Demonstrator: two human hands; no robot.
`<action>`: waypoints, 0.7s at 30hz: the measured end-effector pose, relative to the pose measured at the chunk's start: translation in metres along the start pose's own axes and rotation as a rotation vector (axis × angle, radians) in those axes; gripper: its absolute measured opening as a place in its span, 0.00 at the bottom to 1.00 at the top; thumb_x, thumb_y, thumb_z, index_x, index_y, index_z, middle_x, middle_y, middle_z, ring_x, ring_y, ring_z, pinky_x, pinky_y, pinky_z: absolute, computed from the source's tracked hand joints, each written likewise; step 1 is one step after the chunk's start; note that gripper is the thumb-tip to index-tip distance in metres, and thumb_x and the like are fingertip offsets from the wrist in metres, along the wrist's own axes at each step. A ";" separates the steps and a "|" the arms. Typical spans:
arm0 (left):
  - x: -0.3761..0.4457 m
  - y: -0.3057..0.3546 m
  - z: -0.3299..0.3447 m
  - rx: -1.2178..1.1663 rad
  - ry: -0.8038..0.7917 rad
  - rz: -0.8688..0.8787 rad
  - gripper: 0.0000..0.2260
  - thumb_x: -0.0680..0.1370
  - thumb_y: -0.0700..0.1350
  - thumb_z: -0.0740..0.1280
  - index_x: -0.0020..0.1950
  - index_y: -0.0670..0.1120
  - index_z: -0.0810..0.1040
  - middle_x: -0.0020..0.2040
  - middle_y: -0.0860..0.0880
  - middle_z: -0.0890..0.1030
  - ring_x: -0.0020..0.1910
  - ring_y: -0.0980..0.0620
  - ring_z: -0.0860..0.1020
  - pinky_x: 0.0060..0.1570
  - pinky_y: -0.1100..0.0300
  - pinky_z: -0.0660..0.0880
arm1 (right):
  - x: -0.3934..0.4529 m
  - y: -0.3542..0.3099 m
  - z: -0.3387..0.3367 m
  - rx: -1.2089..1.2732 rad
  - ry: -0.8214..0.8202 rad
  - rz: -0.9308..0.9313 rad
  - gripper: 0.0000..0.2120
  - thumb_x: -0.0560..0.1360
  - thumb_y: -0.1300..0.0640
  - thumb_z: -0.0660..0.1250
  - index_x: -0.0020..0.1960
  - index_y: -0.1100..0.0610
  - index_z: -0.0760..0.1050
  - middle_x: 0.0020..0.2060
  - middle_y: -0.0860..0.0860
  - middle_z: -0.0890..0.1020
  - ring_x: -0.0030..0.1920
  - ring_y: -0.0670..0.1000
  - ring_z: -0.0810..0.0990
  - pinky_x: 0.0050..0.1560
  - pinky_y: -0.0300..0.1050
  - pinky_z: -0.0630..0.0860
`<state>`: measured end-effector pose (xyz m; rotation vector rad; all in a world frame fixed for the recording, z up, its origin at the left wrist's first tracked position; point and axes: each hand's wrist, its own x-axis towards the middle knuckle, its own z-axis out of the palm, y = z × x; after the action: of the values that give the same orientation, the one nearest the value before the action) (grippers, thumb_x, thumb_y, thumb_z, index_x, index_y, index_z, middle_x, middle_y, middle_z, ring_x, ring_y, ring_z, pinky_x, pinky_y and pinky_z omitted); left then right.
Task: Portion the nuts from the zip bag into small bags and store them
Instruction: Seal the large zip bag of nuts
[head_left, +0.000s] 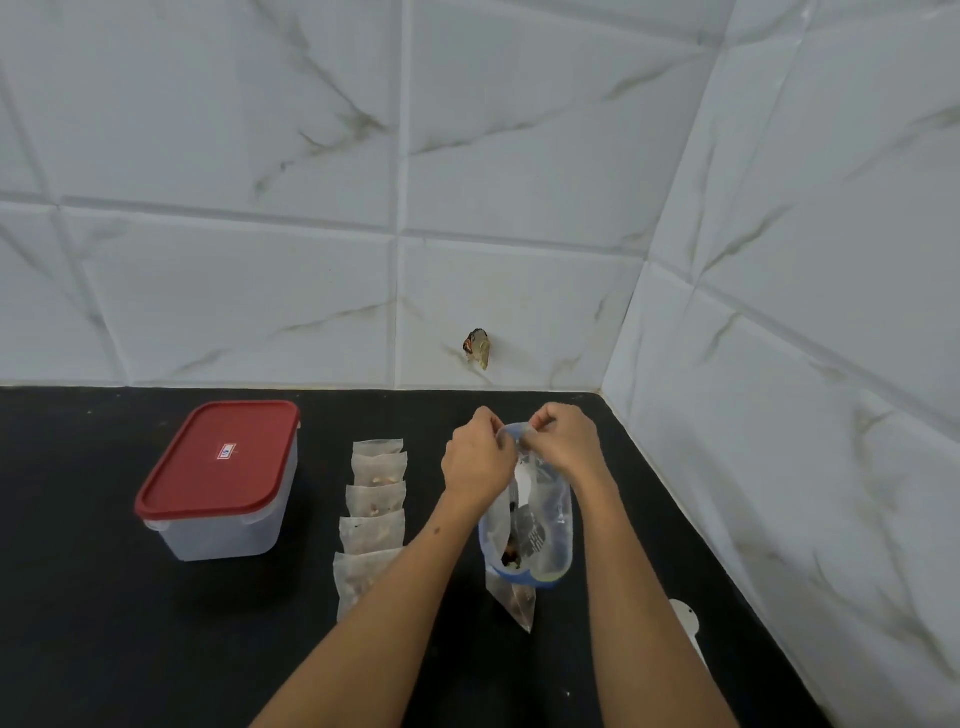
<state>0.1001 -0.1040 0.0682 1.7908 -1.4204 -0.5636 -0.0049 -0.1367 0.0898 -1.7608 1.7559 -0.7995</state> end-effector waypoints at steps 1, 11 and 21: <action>-0.002 0.004 0.000 0.042 0.009 0.014 0.07 0.81 0.46 0.60 0.55 0.44 0.71 0.44 0.48 0.76 0.42 0.50 0.76 0.39 0.56 0.73 | -0.001 -0.003 0.002 -0.097 0.065 -0.038 0.02 0.70 0.57 0.68 0.41 0.54 0.75 0.38 0.49 0.79 0.41 0.50 0.78 0.41 0.45 0.75; -0.011 -0.025 -0.015 -0.027 -0.216 -0.344 0.23 0.77 0.59 0.64 0.59 0.42 0.68 0.54 0.43 0.76 0.51 0.46 0.79 0.44 0.56 0.77 | -0.036 0.022 -0.013 0.067 -0.177 0.332 0.31 0.71 0.44 0.71 0.67 0.59 0.67 0.57 0.56 0.77 0.52 0.54 0.79 0.47 0.46 0.78; -0.044 -0.027 -0.015 -0.758 -0.372 -0.626 0.03 0.78 0.40 0.64 0.51 0.42 0.74 0.49 0.40 0.79 0.48 0.43 0.81 0.42 0.52 0.80 | -0.083 0.042 -0.004 0.829 -0.224 0.567 0.13 0.73 0.53 0.70 0.53 0.60 0.78 0.48 0.58 0.83 0.48 0.55 0.81 0.46 0.47 0.77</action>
<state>0.1148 -0.0560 0.0511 1.4938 -0.6527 -1.5836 -0.0352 -0.0545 0.0585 -0.7273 1.3624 -0.8535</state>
